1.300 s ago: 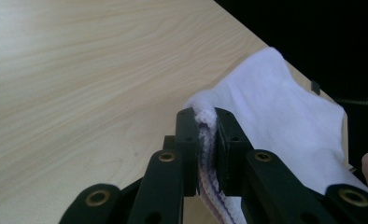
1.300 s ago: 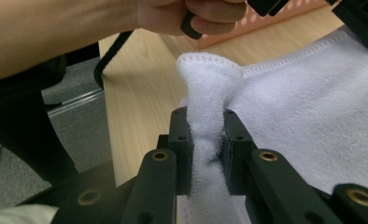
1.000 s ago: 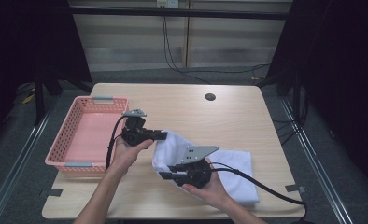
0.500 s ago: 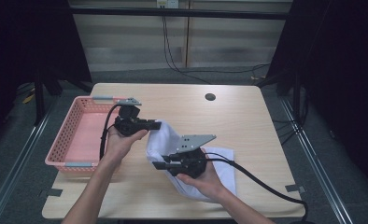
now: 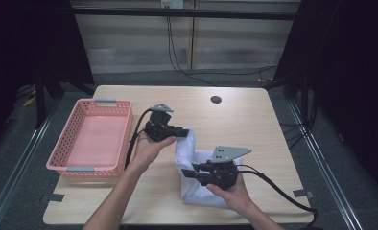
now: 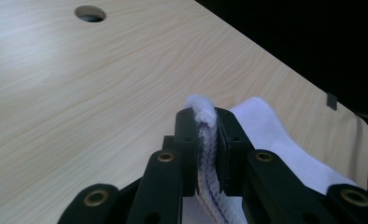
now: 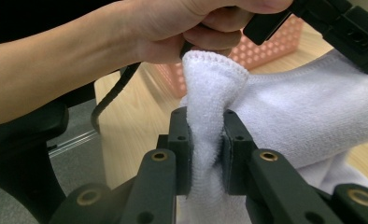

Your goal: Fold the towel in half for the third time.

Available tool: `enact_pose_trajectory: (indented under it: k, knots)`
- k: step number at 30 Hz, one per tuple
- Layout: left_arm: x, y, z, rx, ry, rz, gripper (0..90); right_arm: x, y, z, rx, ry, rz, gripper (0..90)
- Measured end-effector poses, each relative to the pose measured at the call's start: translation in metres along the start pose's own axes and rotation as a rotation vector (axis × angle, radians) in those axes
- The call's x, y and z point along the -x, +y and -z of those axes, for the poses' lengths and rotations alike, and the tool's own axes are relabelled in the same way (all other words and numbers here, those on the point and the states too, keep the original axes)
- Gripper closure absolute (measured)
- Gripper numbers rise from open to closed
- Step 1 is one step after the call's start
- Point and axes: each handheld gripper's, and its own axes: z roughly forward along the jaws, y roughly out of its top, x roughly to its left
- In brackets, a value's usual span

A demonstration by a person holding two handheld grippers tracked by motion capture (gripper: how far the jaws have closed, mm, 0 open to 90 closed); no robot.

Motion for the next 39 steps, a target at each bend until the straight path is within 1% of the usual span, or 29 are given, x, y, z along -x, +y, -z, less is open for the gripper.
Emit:
enact_pose_trajectory:
  k: [2, 3, 4, 6, 7, 12, 15, 17, 18, 19, 21, 22, 23, 25, 27, 28, 29, 30, 31, 32, 33, 34, 35, 37, 38, 39]
  knots:
    - [0.007, 0.001, -0.013, -0.013, -0.029, -0.004, 80.9, 0.002, -0.007, 0.01, 0.009, -0.016, -0.013, 77.7]
    - [0.01, 0.001, -0.018, -0.02, -0.034, -0.012, 80.9, 0.002, -0.014, 0.018, 0.008, -0.028, -0.024, 77.7]
    - [0.013, 0.001, -0.022, -0.019, -0.039, -0.009, 80.9, 0.003, -0.019, 0.022, 0.008, -0.04, -0.026, 77.6]
    - [0.017, 0.002, -0.03, -0.037, -0.05, -0.019, 80.8, 0.003, -0.027, 0.03, 0.011, -0.051, -0.042, 77.4]
    - [0.02, 0.002, -0.035, -0.038, -0.062, -0.025, 80.7, 0.003, -0.032, 0.034, 0.011, -0.06, -0.051, 77.4]
    - [0.028, -0.004, -0.064, -0.067, -0.077, -0.014, 80.5, 0.008, -0.056, 0.052, -0.006, -0.112, -0.092, 75.7]
    - [0.032, -0.01, -0.082, -0.086, -0.1, -0.011, 80.1, 0.01, -0.067, 0.059, -0.031, -0.126, -0.108, 74.0]
    - [0.033, -0.014, -0.091, -0.092, -0.106, -0.001, 79.7, 0.011, -0.076, 0.064, -0.058, -0.142, -0.122, 72.7]
    - [0.034, -0.016, -0.096, -0.104, -0.108, -0.003, 79.6, 0.012, -0.08, 0.066, -0.07, -0.154, -0.13, 71.7]
    - [0.035, -0.017, -0.099, -0.106, -0.113, -0.007, 79.5, 0.013, -0.085, 0.069, -0.082, -0.158, -0.139, 71.8]
    - [0.036, -0.02, -0.107, -0.1, -0.114, -0.001, 79.3, 0.014, -0.091, 0.072, -0.103, -0.172, -0.148, 71.5]
    - [0.035, -0.021, -0.11, -0.102, -0.121, 0.004, 79.1, 0.015, -0.093, 0.074, -0.11, -0.177, -0.153, 70.4]
    - [0.035, -0.021, -0.112, -0.098, -0.119, 0.011, 78.9, 0.015, -0.095, 0.077, -0.117, -0.181, -0.155, 68.4]
    - [0.035, -0.022, -0.117, -0.081, -0.144, 0.031, 77.4, 0.015, -0.096, 0.08, -0.122, -0.186, -0.156, 63.7]
    - [0.036, -0.022, -0.119, -0.076, -0.159, 0.032, 73.7, 0.014, -0.097, 0.083, -0.119, -0.197, -0.152, 56.4]
    - [0.037, -0.021, -0.118, -0.079, -0.168, 0.015, 71.0, 0.014, -0.097, 0.084, -0.121, -0.207, -0.151, 53.2]
    - [0.038, -0.02, -0.116, -0.073, -0.174, 0.007, 66.7, 0.013, -0.097, 0.086, -0.125, -0.201, -0.153, 49.0]
    - [0.04, -0.019, -0.114, -0.052, -0.176, 0.009, 62.6, 0.013, -0.096, 0.089, -0.119, -0.209, -0.154, 45.3]
    - [0.041, -0.017, -0.109, -0.042, -0.175, 0.001, 57.1, 0.013, -0.095, 0.092, -0.112, -0.22, -0.158, 42.2]
    - [0.043, -0.015, -0.103, -0.018, -0.178, -0.005, 53.8, 0.013, -0.094, 0.095, -0.108, -0.218, -0.158, 40.9]
    - [0.043, -0.014, -0.099, -0.01, -0.184, -0.011, 51.7, 0.013, -0.093, 0.1, -0.093, -0.229, -0.15, 38.9]
    - [0.044, -0.012, -0.092, -0.005, -0.182, -0.021, 50.0, 0.014, -0.091, 0.104, -0.084, -0.241, -0.151, 37.0]
    - [0.044, -0.012, -0.086, 0.006, -0.169, -0.029, 47.5, 0.015, -0.089, 0.108, -0.069, -0.247, -0.156, 36.8]
    - [0.044, -0.013, -0.072, 0.02, -0.168, -0.047, 45.8, 0.019, -0.083, 0.115, -0.037, -0.274, -0.157, 34.7]
    - [0.044, -0.015, -0.066, 0.026, -0.165, -0.046, 45.6, 0.022, -0.079, 0.118, -0.02, -0.282, -0.158, 34.6]
    - [0.044, -0.018, -0.059, 0.021, -0.163, -0.049, 47.1, 0.025, -0.075, 0.119, -0.012, -0.293, -0.158, 34.5]
